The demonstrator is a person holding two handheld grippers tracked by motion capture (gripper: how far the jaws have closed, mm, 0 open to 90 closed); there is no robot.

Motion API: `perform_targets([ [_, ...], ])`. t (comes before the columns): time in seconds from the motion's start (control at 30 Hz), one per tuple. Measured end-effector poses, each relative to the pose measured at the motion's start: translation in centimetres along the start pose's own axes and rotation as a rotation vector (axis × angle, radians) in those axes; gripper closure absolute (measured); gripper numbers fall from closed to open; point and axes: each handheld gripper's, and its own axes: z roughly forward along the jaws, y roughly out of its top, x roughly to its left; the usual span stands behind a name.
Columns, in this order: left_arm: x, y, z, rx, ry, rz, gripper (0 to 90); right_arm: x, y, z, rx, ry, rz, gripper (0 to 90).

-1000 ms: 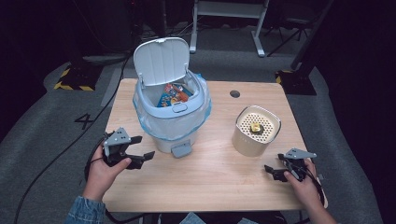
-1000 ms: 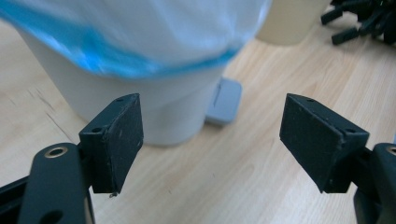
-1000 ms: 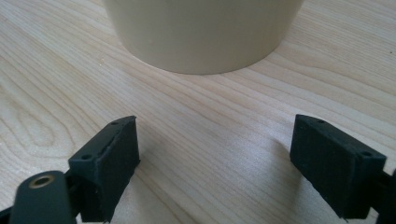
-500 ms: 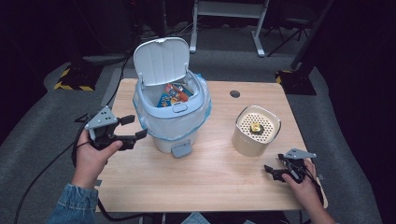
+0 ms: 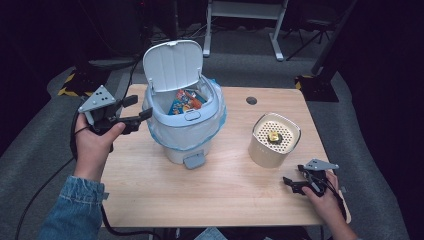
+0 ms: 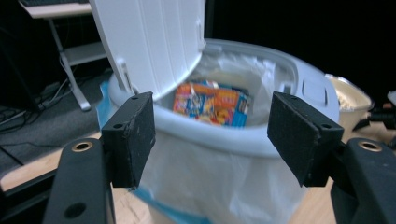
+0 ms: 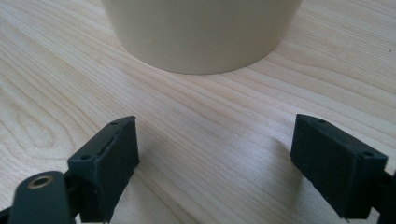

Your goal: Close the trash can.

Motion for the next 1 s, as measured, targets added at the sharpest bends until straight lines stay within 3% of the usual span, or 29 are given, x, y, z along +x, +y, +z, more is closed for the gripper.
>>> perform_targets([
  [0.37, 1.6, 2.1, 1.5, -0.086, 0.012, -0.025, 33.7, 0.0, 0.0, 0.0, 0.000, 0.000, 0.000, 15.3],
  [0.63, 3.3, 3.4, 2.7, -0.083, 0.069, -0.030, 33.6, 0.0, 0.0, 0.0, 0.000, 0.000, 0.000, 15.3],
  [0.87, 4.2, 4.6, 4.2, -0.076, 0.059, -0.056, 33.6, 0.0, 0.0, 0.0, 0.000, 0.000, 0.000, 15.3],
  [1.0, 4.4, 4.9, 5.0, -0.047, 0.051, -0.038, 32.7, 0.0, 0.0, 0.0, 0.000, 0.000, 0.001, 15.3],
])
